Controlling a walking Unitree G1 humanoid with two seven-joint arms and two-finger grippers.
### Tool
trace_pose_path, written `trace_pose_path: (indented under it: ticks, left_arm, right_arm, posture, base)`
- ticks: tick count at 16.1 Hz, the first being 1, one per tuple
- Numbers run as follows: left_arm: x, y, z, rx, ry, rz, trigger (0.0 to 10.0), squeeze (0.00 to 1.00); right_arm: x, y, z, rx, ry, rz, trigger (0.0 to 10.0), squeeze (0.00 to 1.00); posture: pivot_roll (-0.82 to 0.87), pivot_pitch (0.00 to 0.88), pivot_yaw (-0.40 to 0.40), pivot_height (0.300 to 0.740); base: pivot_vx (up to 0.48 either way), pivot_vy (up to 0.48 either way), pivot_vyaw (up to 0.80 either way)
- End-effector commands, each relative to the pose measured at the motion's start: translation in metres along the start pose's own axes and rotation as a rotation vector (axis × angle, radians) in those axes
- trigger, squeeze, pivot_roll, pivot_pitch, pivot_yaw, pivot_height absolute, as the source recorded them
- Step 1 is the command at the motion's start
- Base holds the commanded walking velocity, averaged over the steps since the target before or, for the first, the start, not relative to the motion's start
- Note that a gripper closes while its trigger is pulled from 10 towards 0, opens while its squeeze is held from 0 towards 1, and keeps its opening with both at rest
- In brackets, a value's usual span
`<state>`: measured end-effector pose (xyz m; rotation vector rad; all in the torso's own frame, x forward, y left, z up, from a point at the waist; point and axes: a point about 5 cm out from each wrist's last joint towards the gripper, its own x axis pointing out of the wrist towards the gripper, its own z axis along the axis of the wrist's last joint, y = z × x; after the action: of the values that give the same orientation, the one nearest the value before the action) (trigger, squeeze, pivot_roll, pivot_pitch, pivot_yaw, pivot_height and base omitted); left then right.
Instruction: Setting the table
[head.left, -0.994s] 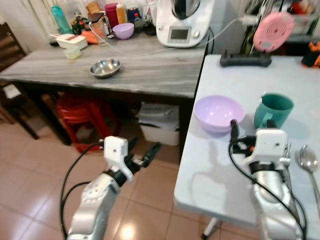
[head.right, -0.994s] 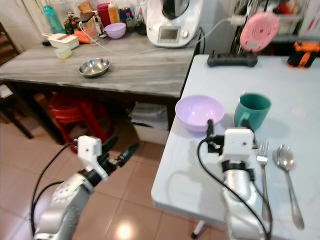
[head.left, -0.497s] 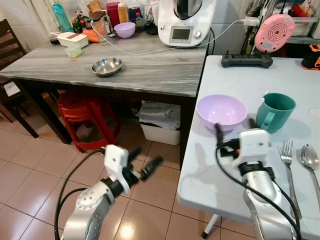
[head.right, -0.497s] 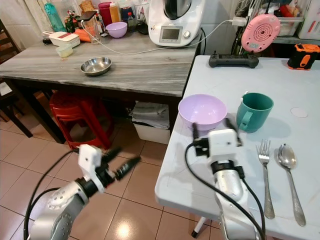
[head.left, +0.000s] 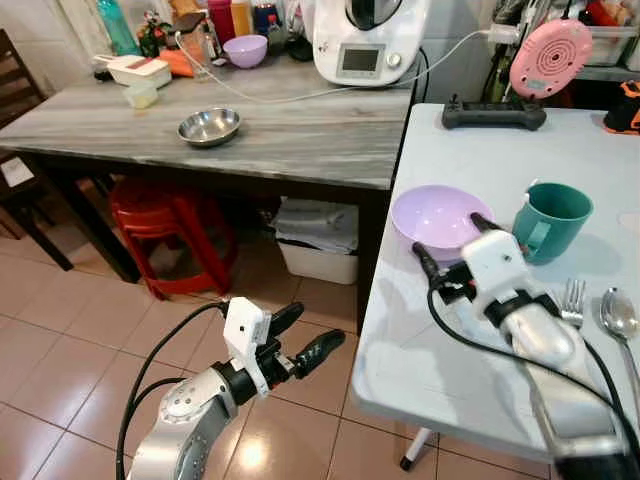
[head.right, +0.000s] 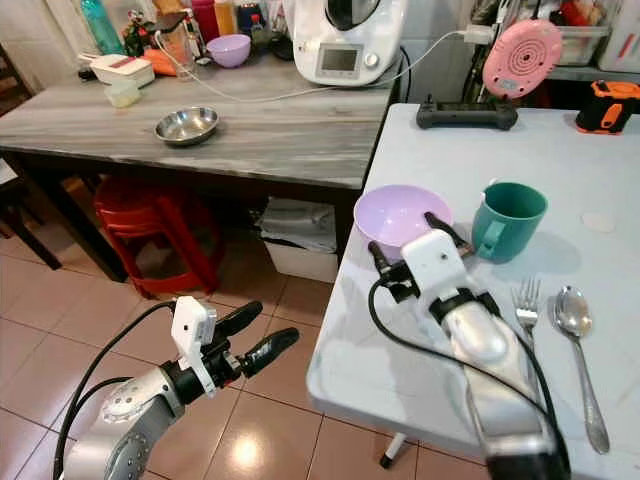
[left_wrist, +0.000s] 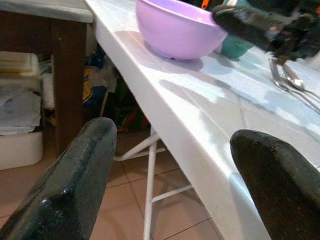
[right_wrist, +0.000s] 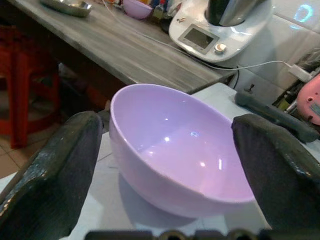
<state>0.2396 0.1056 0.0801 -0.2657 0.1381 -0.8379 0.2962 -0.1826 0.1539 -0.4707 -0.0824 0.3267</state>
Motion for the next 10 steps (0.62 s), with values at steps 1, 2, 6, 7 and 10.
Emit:
trace_pose_path:
  ticks: [1,2,6,7,10]
  left_arm:
    - [-0.001,0.001,0.001,0.016,0.002,0.002,10.0,0.0]
    - [0.0,0.001,0.001,0.017,0.0,0.005,10.0,0.0]
    - [0.0,0.0,0.0,0.018,-0.003,0.013,10.0,0.0]
    - [0.0,-0.001,0.0,0.02,0.0,0.01,10.0,0.0]
    - [0.001,0.002,0.0,0.026,-0.001,0.015,10.0,0.0]
  right_arm:
    - [0.006,0.003,0.001,0.003,0.008,0.057,10.0,0.0]
    - [0.01,0.002,0.001,-0.002,0.023,0.093,10.0,0.0]
    - [0.035,0.004,-0.001,-0.087,0.051,0.259,10.0,0.0]
    - [0.043,0.006,-0.002,-0.121,0.072,0.307,10.0,0.0]
    - [0.053,0.004,-0.004,-0.249,0.078,0.355,0.0,0.0]
  posture:
    - [-0.11,0.074,0.089,0.74]
    - [-0.11,0.077,0.086,0.74]
    - [-0.09,0.08,0.086,0.74]
    - [-0.09,0.079,0.087,0.74]
    - [-0.08,0.071,0.087,0.74]
  base:
    - [0.0,0.0,0.0]
    - [0.0,0.0,0.0]
    - [0.0,0.0,0.0]
    - [0.0,0.0,0.0]
    - [0.0,0.0,0.0]
